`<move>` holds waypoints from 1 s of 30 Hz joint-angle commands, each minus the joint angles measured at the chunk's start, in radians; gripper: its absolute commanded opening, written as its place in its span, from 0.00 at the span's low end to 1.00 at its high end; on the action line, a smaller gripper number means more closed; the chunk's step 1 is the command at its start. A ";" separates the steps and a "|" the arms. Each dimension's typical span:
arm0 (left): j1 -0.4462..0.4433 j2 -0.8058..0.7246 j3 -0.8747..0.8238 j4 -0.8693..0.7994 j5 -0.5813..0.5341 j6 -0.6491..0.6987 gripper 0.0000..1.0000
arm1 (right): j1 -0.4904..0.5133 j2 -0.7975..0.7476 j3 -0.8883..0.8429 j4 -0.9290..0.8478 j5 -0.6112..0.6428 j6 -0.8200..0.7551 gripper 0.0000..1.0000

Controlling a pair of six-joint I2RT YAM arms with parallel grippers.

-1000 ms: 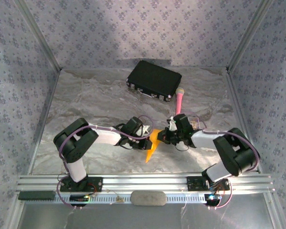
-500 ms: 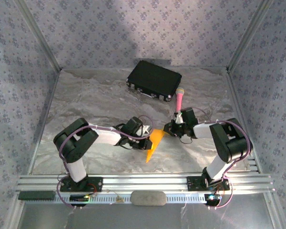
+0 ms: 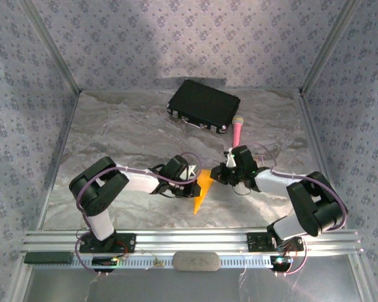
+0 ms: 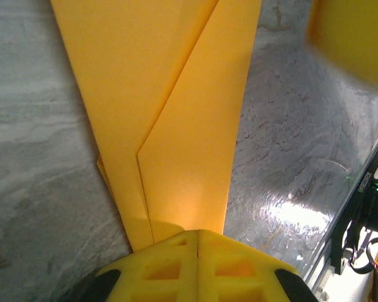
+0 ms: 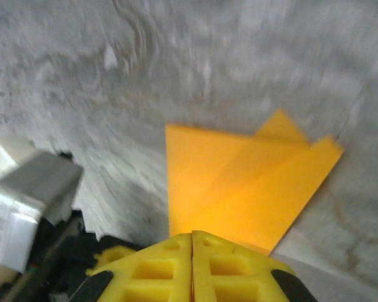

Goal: Fold a paper plane with a square sheet of paper (pick it up from the middle)
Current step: Fold the wing for the fifth time at the center of the table.

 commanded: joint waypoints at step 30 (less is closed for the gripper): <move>0.033 -0.212 -0.094 -0.151 -0.109 0.004 0.33 | 0.097 -0.050 -0.074 -0.085 0.044 0.041 0.13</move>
